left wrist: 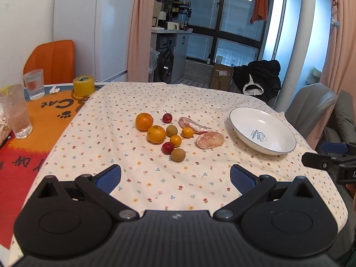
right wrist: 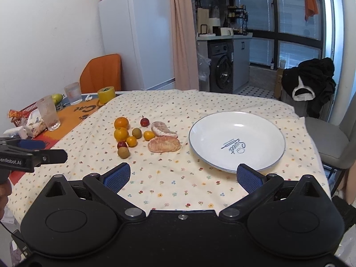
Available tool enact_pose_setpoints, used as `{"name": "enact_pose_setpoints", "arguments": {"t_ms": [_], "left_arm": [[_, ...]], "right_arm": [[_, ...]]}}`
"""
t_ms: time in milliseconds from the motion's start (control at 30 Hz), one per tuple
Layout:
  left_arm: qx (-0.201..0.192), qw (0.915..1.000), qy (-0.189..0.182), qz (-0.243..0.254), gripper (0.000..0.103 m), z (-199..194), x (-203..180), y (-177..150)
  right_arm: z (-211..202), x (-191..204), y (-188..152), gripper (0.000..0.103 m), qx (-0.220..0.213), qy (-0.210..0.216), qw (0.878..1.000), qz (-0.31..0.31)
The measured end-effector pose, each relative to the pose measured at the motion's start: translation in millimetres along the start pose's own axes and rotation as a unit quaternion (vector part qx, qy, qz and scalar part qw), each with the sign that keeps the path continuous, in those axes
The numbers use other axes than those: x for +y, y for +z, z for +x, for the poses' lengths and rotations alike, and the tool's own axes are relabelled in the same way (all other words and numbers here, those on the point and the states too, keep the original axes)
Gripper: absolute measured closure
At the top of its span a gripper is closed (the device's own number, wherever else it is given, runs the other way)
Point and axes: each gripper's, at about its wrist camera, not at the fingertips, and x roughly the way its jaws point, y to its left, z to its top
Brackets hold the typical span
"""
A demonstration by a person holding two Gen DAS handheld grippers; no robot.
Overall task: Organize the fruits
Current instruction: 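Move both tools toward the fruit cluster on the cloth, then close the left tool on the small brown round fruit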
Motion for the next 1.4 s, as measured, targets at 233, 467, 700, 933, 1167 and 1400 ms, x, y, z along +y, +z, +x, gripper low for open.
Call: {"name": "enact_pose_setpoints", "arguments": {"t_ms": [233,467,700,933,1167,1400], "left_arm": [[0.009,1.0000,-0.001,0.000,0.000,23,-1,3],[0.015,0.9998,-0.004,-0.010,0.000,42,5,5],[0.015,0.9997,-0.008,-0.018,0.000,55,8,7],[0.021,0.9994,-0.012,-0.023,0.002,70,9,7],[0.026,0.9992,-0.010,-0.029,0.009,87,13,9],[0.035,0.9987,-0.018,-0.031,0.025,105,15,11]], "right_arm": [[20,-4,-2,0.000,0.012,0.018,1.000,0.007],[41,-9,0,0.000,0.021,0.042,0.999,0.027],[59,-9,3,0.000,0.029,0.062,0.997,0.025],[77,-13,8,0.000,0.038,0.079,0.996,0.034],[94,-13,11,0.000,0.040,0.089,0.995,0.029],[111,-9,13,0.002,0.043,0.099,0.994,0.025]]}}
